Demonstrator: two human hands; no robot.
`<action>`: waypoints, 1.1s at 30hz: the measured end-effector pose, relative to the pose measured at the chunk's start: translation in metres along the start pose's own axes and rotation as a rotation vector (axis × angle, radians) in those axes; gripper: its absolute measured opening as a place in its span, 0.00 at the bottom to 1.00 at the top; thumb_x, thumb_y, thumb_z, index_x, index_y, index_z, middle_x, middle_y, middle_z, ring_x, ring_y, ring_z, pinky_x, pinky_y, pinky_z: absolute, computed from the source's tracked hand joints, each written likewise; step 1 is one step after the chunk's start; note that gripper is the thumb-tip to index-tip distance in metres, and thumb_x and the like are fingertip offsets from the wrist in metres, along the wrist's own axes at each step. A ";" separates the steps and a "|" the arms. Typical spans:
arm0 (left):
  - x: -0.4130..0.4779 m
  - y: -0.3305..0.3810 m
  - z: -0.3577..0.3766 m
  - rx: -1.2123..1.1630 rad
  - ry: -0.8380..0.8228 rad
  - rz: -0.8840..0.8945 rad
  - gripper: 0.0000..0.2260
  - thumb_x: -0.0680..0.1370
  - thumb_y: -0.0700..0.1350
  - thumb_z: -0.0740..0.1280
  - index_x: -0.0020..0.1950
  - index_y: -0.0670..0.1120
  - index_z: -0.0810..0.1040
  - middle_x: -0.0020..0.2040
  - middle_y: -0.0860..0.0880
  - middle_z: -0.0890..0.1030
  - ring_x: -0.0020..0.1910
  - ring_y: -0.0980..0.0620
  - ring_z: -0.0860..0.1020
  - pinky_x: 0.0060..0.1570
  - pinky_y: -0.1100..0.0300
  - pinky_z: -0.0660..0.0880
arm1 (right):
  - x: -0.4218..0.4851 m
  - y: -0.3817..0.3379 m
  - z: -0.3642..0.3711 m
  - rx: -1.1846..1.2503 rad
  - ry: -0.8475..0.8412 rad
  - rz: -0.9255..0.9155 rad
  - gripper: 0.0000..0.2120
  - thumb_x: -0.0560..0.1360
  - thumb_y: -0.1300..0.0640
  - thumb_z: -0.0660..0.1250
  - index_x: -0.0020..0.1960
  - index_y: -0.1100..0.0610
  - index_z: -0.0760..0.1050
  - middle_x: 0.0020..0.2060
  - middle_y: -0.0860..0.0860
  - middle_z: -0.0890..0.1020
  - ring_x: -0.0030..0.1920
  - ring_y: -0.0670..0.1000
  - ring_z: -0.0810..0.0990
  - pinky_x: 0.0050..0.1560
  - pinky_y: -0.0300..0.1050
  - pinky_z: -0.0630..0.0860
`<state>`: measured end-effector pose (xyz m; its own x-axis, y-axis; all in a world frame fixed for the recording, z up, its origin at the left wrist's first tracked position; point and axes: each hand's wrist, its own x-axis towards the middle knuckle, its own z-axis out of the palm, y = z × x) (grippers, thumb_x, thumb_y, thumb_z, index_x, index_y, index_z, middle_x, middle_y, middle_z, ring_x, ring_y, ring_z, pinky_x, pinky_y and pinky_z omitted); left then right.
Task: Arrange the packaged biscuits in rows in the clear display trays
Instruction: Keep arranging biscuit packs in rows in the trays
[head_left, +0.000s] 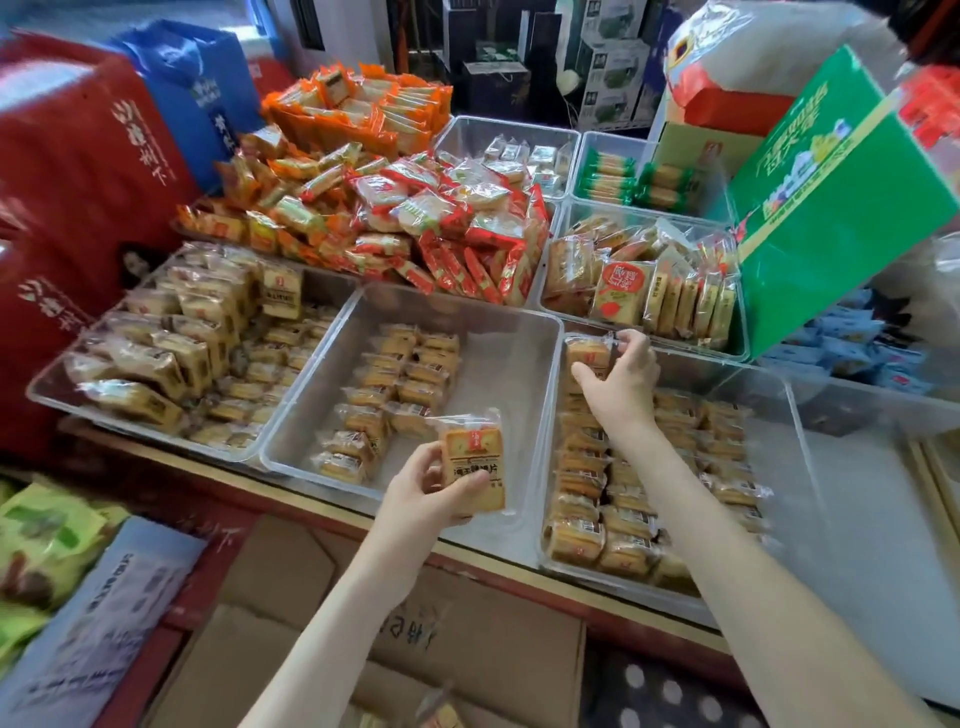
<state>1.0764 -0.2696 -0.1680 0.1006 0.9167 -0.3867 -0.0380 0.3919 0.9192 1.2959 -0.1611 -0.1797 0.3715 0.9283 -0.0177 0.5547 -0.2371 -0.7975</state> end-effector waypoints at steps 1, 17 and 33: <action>-0.004 0.007 -0.002 0.053 -0.069 0.002 0.13 0.75 0.42 0.72 0.57 0.52 0.77 0.48 0.51 0.85 0.49 0.53 0.83 0.43 0.62 0.79 | -0.019 -0.015 -0.013 0.078 -0.114 -0.040 0.23 0.77 0.54 0.68 0.68 0.55 0.63 0.62 0.51 0.71 0.61 0.49 0.70 0.61 0.44 0.71; -0.072 0.092 -0.081 -0.161 -0.150 0.335 0.17 0.68 0.47 0.71 0.56 0.45 0.80 0.48 0.48 0.85 0.45 0.53 0.82 0.40 0.62 0.78 | -0.210 -0.147 -0.036 1.095 -0.282 0.236 0.13 0.72 0.60 0.68 0.56 0.61 0.73 0.47 0.58 0.84 0.45 0.52 0.85 0.40 0.42 0.80; -0.095 0.103 -0.150 0.568 0.233 0.714 0.11 0.83 0.47 0.59 0.45 0.43 0.75 0.39 0.47 0.81 0.38 0.46 0.81 0.41 0.44 0.79 | -0.240 -0.182 0.014 0.778 -0.027 0.123 0.04 0.74 0.64 0.70 0.41 0.59 0.76 0.31 0.51 0.81 0.32 0.47 0.76 0.34 0.38 0.74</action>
<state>0.9138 -0.3049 -0.0472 0.0368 0.9421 0.3334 0.4826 -0.3088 0.8196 1.0954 -0.3363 -0.0392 0.3722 0.9175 -0.1399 -0.1736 -0.0792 -0.9816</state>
